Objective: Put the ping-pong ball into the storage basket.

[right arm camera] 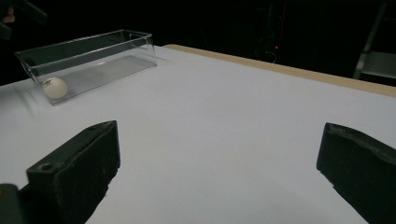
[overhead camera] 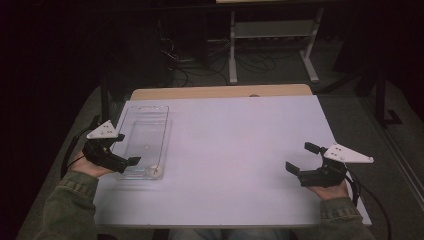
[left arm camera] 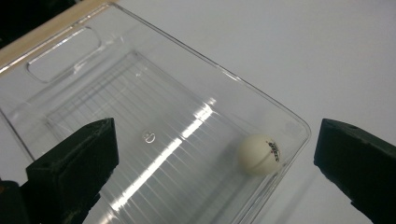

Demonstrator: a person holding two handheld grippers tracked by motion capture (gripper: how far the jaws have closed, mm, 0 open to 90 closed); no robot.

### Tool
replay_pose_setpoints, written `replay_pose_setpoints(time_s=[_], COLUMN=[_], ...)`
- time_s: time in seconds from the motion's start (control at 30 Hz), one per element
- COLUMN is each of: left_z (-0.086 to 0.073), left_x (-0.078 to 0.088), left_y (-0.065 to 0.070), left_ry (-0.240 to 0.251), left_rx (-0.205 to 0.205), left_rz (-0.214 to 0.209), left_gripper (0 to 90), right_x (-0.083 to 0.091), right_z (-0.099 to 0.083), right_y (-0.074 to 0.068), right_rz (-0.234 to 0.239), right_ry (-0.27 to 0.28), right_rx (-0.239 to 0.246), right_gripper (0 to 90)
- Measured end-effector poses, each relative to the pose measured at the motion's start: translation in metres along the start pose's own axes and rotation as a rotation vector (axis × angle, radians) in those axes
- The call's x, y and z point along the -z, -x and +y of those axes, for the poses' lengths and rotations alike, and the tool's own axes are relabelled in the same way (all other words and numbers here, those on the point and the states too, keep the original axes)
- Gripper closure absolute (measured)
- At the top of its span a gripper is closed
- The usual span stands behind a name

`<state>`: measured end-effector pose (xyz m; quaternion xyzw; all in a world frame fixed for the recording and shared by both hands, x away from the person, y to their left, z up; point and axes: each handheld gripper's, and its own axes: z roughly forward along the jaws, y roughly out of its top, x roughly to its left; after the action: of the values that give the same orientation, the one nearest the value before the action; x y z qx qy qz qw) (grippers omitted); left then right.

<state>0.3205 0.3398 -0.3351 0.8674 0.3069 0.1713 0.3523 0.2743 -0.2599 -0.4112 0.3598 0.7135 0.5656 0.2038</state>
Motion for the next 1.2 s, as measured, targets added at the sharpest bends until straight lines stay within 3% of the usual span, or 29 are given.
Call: replay_pose_setpoints(time_s=[0.27, 0.37, 0.9, 1.2], left_z=[-0.009, -0.017, -0.052, -0.072], left_x=[0.004, 0.006, 0.009, 0.005], left_y=[0.004, 0.004, 0.006, 0.009], left_ry=[0.067, 0.116, 0.270, 0.325], left_rx=[0.023, 0.052, 0.153, 0.200], left_rz=[0.022, 0.027, 0.076, 0.107], left_gripper=[0.0, 0.0, 0.0, 0.0], right_x=[0.000, 0.000, 0.000, 0.000], right_z=[0.000, 0.000, 0.000, 0.000], right_y=[0.000, 0.000, -0.001, -0.002], right_rz=[0.001, 0.001, 0.001, -0.001], right_ry=[-0.002, 0.000, 0.002, 0.002], right_rx=[0.002, 0.003, 0.005, 0.005], right_gripper=[0.0, 0.0, 0.0, 0.0])
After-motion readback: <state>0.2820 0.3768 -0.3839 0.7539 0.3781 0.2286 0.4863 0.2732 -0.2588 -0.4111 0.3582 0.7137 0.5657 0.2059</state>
